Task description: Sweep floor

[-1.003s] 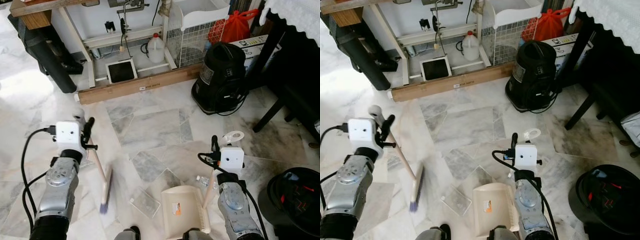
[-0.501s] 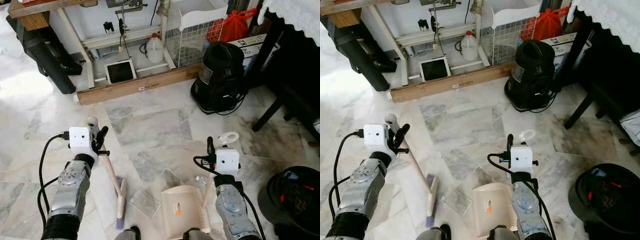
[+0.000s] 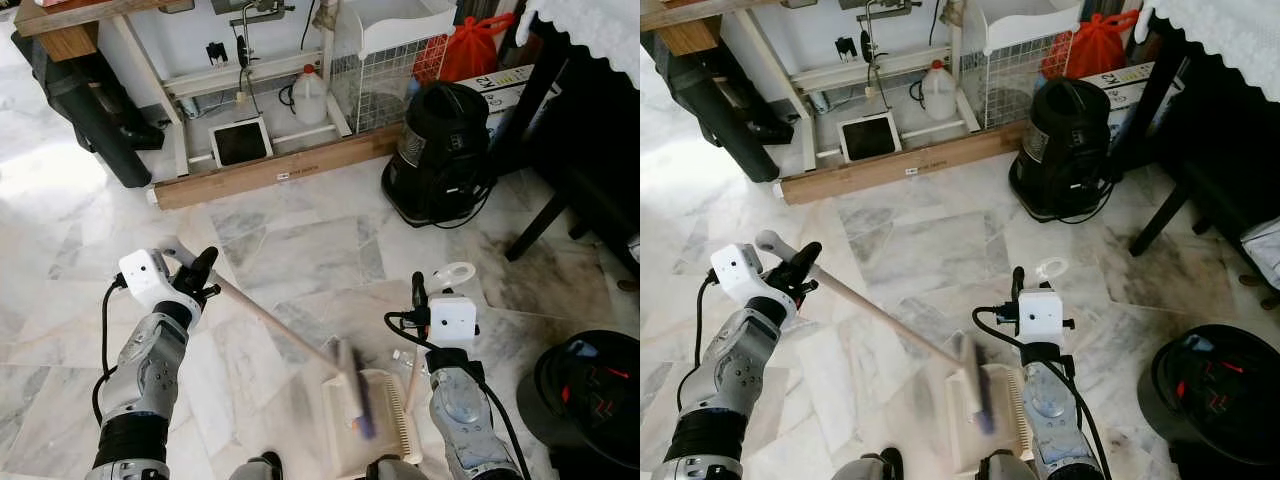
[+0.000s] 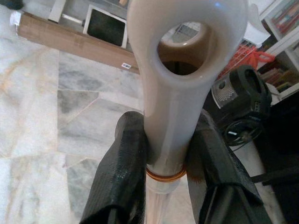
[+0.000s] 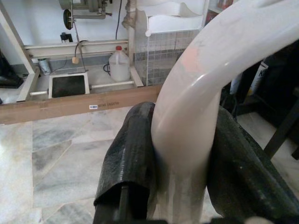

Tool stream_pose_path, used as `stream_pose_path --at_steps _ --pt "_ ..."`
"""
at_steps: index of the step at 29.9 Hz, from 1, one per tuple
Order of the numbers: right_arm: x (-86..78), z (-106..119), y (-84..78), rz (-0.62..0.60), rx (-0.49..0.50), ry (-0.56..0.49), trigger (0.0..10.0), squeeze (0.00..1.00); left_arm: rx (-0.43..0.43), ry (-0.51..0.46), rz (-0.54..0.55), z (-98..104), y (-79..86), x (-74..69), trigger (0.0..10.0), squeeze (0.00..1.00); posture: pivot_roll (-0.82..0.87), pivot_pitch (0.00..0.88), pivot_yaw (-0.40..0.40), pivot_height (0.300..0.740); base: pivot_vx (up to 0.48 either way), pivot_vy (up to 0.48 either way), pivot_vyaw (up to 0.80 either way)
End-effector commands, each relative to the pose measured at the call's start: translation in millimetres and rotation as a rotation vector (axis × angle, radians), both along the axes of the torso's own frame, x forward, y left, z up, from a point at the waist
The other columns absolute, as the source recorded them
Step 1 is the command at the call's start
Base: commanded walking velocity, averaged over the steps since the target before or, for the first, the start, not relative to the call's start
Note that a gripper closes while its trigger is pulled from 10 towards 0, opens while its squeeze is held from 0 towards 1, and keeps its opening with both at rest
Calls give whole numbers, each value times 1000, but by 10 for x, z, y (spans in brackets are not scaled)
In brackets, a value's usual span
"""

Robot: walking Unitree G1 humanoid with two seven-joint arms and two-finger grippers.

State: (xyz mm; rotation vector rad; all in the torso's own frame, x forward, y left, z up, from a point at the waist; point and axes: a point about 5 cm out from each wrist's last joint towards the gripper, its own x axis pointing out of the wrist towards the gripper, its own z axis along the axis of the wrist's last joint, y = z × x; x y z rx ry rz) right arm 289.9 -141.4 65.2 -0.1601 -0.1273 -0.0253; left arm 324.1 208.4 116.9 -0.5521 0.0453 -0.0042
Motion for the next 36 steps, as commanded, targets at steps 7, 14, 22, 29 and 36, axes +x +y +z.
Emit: stream_pose_path --at_steps 7,14,22,29,36 --pt "-3 -110 34 18 0 70 10000 0 187 -138 47 339 106 -3 10000 0 118 222 68 740 0 0 0" --pt "71 -54 25 19 2 52 10000 0 258 -298 139 673 124 -45 10000 0 118 189 62 740 0 0 0" --pt "158 46 10 12 20 20 10000 0 363 -365 210 762 72 -23 10000 0 98 148 60 740 0 0 0" --pt "222 136 -26 -5 44 -11 10000 0 469 -371 154 681 -125 64 10000 0 73 105 67 740 0 0 0" --pt "232 196 7 -2 59 -40 10000 0 497 -358 142 592 -174 98 10000 0 66 84 79 740 0 0 0"
